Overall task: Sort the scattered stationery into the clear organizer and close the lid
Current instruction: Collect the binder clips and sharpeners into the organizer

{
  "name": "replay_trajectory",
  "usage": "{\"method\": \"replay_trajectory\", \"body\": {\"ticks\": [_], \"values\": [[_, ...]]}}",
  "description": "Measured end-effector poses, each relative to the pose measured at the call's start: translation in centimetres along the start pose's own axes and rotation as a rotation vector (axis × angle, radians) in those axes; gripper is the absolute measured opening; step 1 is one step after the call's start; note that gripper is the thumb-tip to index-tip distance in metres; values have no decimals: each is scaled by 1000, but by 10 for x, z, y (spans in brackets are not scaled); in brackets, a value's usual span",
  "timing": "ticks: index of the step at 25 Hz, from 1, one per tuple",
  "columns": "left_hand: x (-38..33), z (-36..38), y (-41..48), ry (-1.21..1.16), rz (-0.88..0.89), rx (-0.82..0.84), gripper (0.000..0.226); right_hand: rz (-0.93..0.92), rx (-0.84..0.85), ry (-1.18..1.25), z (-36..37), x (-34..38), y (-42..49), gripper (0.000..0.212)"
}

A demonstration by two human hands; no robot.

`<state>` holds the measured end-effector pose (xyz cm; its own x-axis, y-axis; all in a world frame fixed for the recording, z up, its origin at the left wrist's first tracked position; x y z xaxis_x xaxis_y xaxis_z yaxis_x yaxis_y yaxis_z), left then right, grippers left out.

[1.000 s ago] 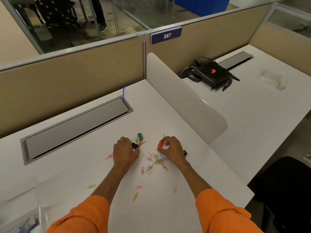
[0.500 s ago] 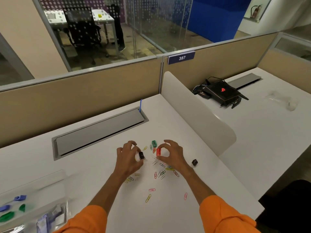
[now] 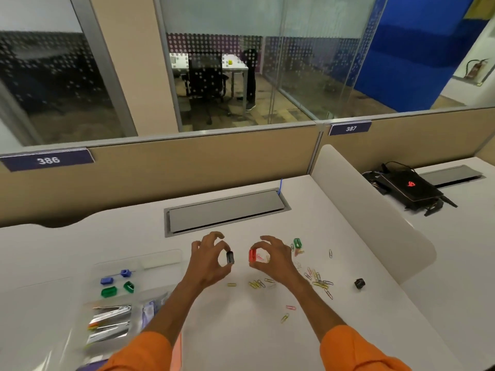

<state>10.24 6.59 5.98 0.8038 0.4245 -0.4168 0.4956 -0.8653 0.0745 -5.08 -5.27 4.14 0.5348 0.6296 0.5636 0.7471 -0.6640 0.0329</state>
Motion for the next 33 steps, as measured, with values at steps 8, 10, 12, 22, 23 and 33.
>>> {"method": "replay_trajectory", "body": {"ticks": [8, 10, 12, 22, 23, 33], "values": [[113, -68, -54, 31, -150, -51, 31, -131, 90, 3, 70, 127, 12, 42], [142, -83, -67, 23, -185, -67, 31, -160, 113, 6, 88, 155, 15, 41], [171, -97, -81, 19, -226, -85, 31, -189, 135, 15, 107, 180, 18, 41], [277, -128, -113, 39, -335, -90, 35, -253, 223, -18, 191, 264, 33, 42], [282, -128, -114, 34, -334, -93, 35, -251, 231, -22, 196, 267, 35, 42], [300, -105, -107, -28, -308, -59, 44, -238, 242, -68, 219, 276, 53, 44]]}}
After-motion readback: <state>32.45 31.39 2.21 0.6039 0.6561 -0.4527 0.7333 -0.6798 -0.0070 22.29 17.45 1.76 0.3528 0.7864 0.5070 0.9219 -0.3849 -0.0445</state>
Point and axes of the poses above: each hand's wrist, its own y-axis towards the middle knuckle, its own z-axis out of the palm, x = y × z, the point moved 8 cm from there along y, towards the middle knuckle, and after that the axes turned 6 degrees about -z, right-handed, at the moved point
